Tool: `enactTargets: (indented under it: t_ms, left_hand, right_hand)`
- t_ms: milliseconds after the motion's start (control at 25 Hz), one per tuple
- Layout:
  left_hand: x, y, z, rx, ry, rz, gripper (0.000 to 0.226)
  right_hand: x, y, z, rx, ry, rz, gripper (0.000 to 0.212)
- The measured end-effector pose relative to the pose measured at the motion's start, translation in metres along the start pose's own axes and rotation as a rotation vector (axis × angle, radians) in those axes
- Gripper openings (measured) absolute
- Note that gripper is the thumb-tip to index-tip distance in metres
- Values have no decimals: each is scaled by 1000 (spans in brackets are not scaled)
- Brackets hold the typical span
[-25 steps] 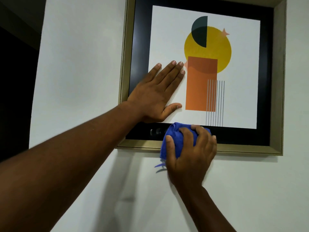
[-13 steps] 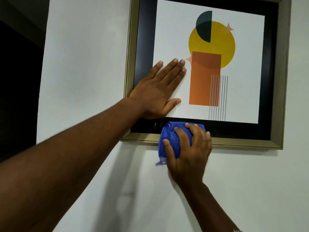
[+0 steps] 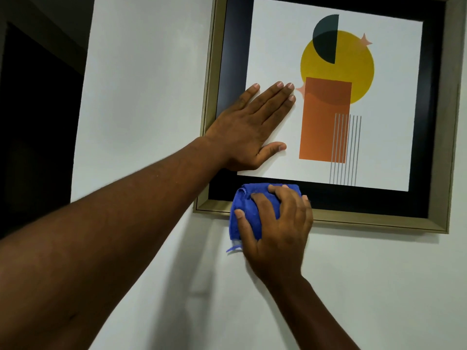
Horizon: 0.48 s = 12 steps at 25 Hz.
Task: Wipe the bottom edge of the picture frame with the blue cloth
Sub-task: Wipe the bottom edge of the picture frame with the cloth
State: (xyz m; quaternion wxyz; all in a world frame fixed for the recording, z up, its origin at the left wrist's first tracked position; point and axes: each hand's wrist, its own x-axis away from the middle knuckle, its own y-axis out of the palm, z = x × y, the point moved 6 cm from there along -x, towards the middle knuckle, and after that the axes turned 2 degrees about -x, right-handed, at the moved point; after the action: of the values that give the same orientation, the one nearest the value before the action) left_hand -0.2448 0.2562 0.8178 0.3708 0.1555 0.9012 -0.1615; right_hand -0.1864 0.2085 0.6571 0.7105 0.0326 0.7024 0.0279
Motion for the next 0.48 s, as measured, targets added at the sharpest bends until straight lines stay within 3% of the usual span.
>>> enactTargets:
  t_ms: [160,360,480]
  left_hand:
    - [0,0,-1,-5,-3,-15,81]
    - [2,0,0,-24,-33,-69,80]
    - [14,-4,0,2,-102,-127,77]
  right_hand:
    - [-7,3,-8,-1,181,5,38]
    - [5,8,-16,9,-81,-151,45]
    - [5,-4,12,39,-128,-217,50]
